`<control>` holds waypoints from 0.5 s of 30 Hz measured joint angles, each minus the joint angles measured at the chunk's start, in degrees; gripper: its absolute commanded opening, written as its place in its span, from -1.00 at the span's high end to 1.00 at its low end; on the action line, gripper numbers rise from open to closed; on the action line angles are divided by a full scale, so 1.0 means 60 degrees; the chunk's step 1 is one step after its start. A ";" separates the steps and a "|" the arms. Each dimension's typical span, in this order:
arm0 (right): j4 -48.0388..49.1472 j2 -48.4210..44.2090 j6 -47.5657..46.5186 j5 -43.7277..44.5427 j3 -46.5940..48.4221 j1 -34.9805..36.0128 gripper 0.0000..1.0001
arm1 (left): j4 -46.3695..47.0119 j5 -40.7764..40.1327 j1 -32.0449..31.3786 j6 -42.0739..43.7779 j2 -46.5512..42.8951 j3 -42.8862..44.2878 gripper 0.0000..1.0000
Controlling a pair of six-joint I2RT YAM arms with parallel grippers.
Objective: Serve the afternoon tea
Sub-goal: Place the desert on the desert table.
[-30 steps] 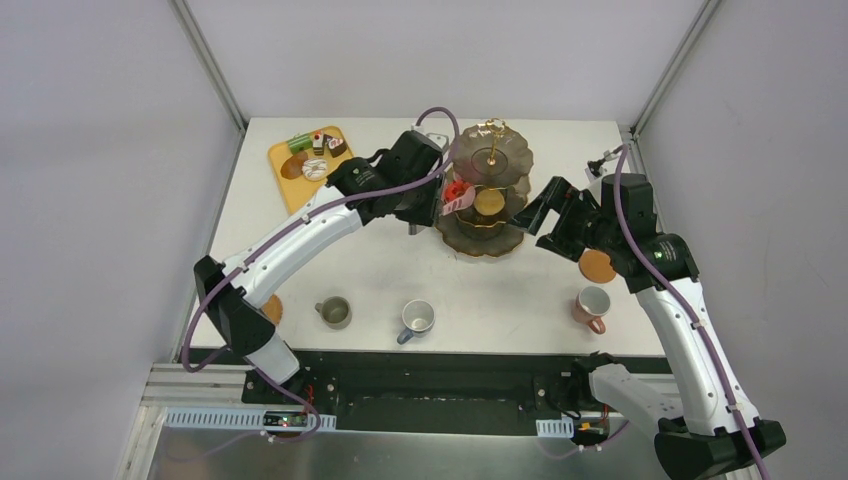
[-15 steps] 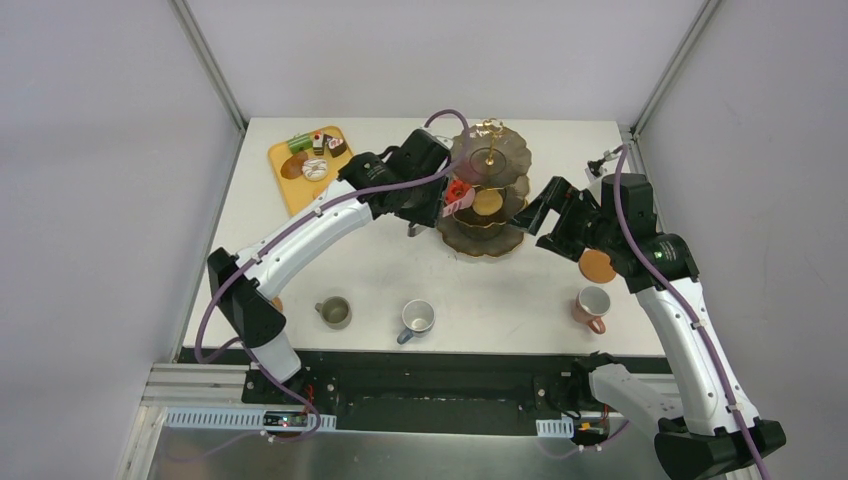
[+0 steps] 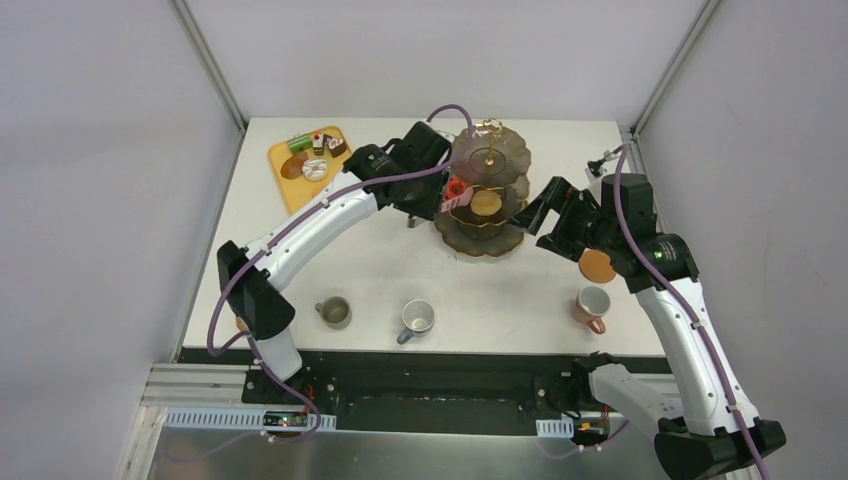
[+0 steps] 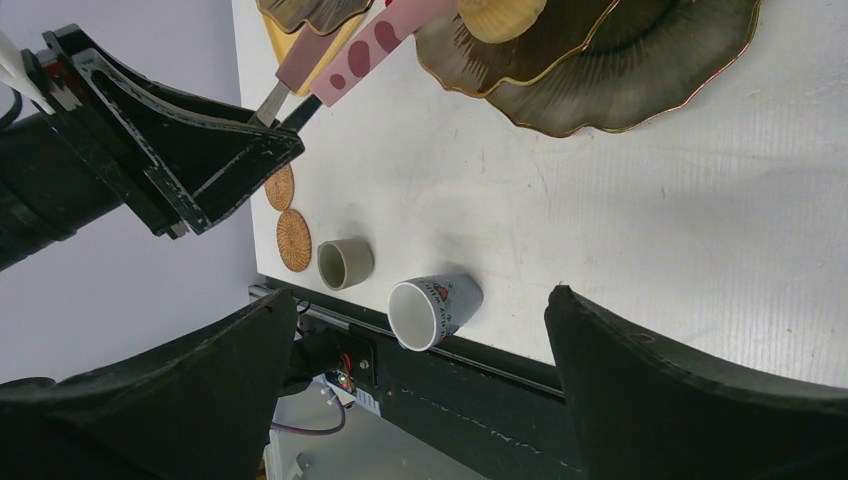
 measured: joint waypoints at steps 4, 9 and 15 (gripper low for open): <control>0.0000 0.0000 0.0000 0.0000 0.0000 0.0000 -0.98 | -0.0015 0.0055 0.0142 0.0106 0.0058 0.0324 0.20; 0.0000 0.0000 0.0004 0.0000 0.0000 0.0000 -0.98 | 0.0000 0.0393 0.0189 0.0233 0.0058 0.0401 0.17; 0.0004 0.0007 0.0004 -0.0007 0.0000 0.0000 -0.98 | -0.0066 0.0634 0.0189 0.0233 -0.0084 0.0401 0.14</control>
